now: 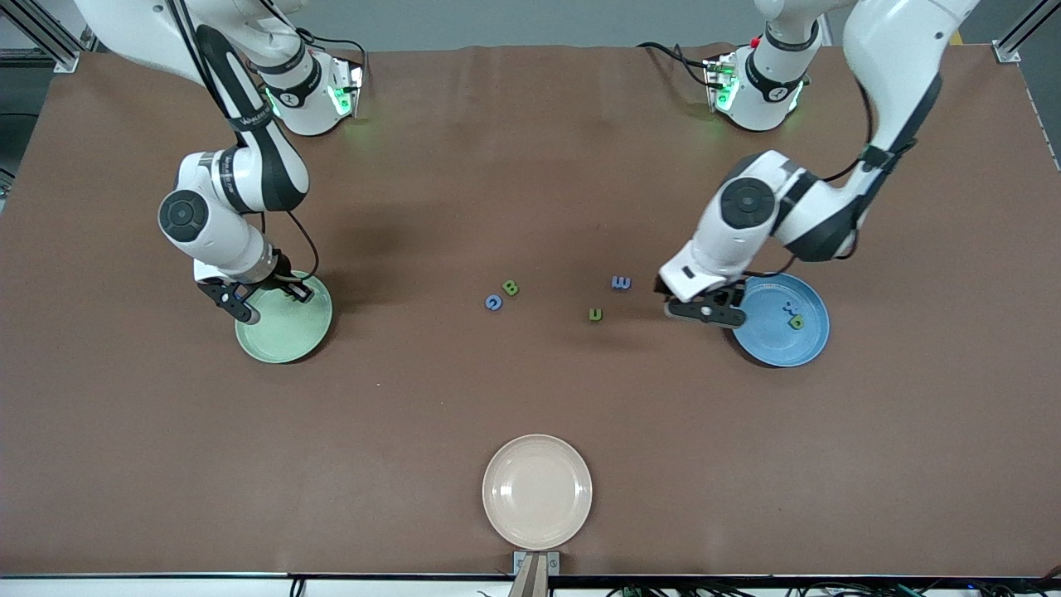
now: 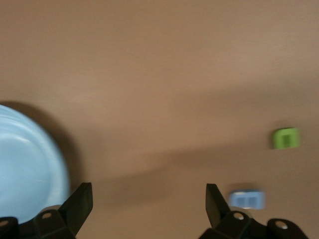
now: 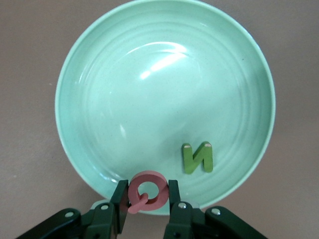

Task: Sort upper and lower case letters into plates
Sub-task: 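Place the pink a on the green plate with the right gripper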

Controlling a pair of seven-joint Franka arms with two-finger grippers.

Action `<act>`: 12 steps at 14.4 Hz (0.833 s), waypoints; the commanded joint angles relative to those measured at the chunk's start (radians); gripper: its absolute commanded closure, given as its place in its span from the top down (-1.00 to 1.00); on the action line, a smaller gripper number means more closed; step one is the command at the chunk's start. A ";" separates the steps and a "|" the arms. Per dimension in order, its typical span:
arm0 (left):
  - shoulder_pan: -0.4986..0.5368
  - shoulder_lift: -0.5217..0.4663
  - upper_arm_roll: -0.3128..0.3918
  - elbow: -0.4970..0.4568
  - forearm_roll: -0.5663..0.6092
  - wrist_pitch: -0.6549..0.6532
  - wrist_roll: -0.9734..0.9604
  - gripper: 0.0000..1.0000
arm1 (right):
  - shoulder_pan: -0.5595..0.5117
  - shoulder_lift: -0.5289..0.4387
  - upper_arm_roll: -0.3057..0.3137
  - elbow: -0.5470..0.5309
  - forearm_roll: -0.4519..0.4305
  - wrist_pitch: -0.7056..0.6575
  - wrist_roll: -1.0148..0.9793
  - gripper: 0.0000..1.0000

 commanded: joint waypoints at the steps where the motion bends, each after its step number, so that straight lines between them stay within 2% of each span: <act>1: -0.078 0.069 0.001 0.064 0.010 -0.020 -0.127 0.99 | -0.022 0.050 0.021 -0.013 -0.010 0.070 -0.010 -0.98; 4: -0.111 0.124 0.003 0.084 0.021 -0.012 -0.193 1.00 | -0.020 0.061 0.022 -0.014 -0.010 0.074 -0.005 -0.95; 5: -0.132 0.135 0.003 0.081 0.021 -0.012 -0.204 1.00 | -0.020 0.061 0.022 -0.013 -0.010 0.068 -0.006 -0.76; 6: -0.137 0.150 0.003 0.079 0.021 -0.010 -0.228 0.99 | -0.020 0.061 0.022 -0.013 -0.010 0.067 -0.011 -0.38; 7: -0.140 0.161 0.003 0.078 0.022 -0.007 -0.255 0.99 | -0.022 0.061 0.022 -0.011 -0.010 0.064 -0.014 0.12; 8: -0.149 0.166 0.003 0.076 0.034 -0.006 -0.264 0.99 | -0.022 0.058 0.022 -0.007 -0.010 0.062 -0.013 0.93; 10: -0.154 0.180 0.003 0.072 0.077 -0.004 -0.304 0.99 | -0.022 0.047 0.021 0.016 -0.010 0.035 -0.017 1.00; 12: -0.152 0.215 0.003 0.072 0.149 0.003 -0.362 0.99 | -0.019 0.032 0.021 0.094 -0.010 -0.116 -0.005 1.00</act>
